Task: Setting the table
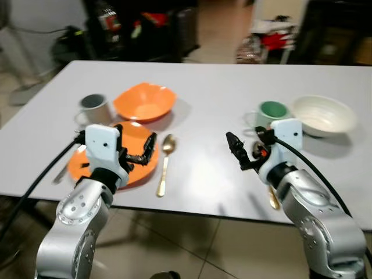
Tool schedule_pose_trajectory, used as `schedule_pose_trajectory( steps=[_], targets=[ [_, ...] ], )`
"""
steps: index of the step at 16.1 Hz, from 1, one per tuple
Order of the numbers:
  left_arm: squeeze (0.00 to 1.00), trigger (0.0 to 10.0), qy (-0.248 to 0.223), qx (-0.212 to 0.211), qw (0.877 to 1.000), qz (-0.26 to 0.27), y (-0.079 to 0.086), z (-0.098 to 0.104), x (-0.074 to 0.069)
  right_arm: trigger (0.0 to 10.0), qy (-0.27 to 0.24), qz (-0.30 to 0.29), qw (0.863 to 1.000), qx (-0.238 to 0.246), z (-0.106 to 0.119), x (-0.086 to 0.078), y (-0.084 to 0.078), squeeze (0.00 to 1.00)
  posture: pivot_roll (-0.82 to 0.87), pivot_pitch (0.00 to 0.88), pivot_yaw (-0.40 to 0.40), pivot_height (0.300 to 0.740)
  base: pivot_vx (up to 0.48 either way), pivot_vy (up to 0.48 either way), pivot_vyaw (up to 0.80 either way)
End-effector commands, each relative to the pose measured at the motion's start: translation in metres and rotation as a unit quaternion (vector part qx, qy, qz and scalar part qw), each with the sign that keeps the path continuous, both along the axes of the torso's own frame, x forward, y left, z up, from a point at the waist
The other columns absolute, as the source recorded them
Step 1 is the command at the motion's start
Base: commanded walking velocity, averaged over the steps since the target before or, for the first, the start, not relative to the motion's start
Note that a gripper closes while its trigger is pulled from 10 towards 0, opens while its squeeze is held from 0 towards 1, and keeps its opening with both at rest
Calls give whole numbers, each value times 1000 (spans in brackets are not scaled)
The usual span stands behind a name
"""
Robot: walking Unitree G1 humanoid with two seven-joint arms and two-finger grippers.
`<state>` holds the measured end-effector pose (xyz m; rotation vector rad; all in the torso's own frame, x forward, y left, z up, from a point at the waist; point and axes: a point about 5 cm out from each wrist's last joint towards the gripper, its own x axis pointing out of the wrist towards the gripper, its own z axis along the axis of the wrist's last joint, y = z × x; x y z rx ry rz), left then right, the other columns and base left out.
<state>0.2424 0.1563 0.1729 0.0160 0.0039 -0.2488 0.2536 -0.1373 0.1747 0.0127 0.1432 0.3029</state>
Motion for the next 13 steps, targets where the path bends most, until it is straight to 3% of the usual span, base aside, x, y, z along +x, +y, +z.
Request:
schedule_pose_trajectory(
  steps=[1, 2, 3, 7, 9, 10, 12, 13],
  targets=[
    [525, 10000, 6, -7, 1000, -7, -1, 0, -2, 10000, -9, 9, 1000, -4, 4, -3, 2, 1000, -139, 0, 80, 740, 0, 0, 800],
    [643, 10000, 15, -12, 1000, 3, -1, -2, -2, 10000, -10, 10, 1000, -8, 4, -4, 2, 1000, -141, 0, 80, 740, 0, 0, 800],
    [1000, 10000, 27, -20, 999, 28, 3, -6, -1, 10000, -10, 9, 1000, -11, 3, -6, 2, 1000, -142, 0, 78, 740, 0, 0, 800],
    [1000, 10000, 42, -17, 996, 74, 10, -9, -2, 10000, -5, 7, 1000, 3, -2, -6, 0, 1000, -110, 0, 57, 740, 0, 0, 800],
    [1000, 10000, 26, -34, 994, 104, 9, -9, -4, 10000, -10, -11, 1000, 11, -4, 1, -2, 1000, -92, 0, 48, 740, 0, 0, 800],
    [1000, 10000, -18, -29, 990, 139, 12, -4, -2, 10000, -11, -21, 1000, 9, -7, 3, -4, 1000, -84, 0, 43, 740, 0, 0, 800],
    [1000, 10000, 1, -6, 991, 133, 15, -4, -2, 10000, -7, -42, 999, 24, -9, 7, -7, 1000, -66, 0, 43, 740, 0, 0, 800],
    [1000, 10000, 2, 42, 989, 141, 19, -4, -2, 10000, -14, -30, 999, 12, -8, 8, -6, 1000, -56, 0, 46, 740, 0, 0, 800]
  ],
)
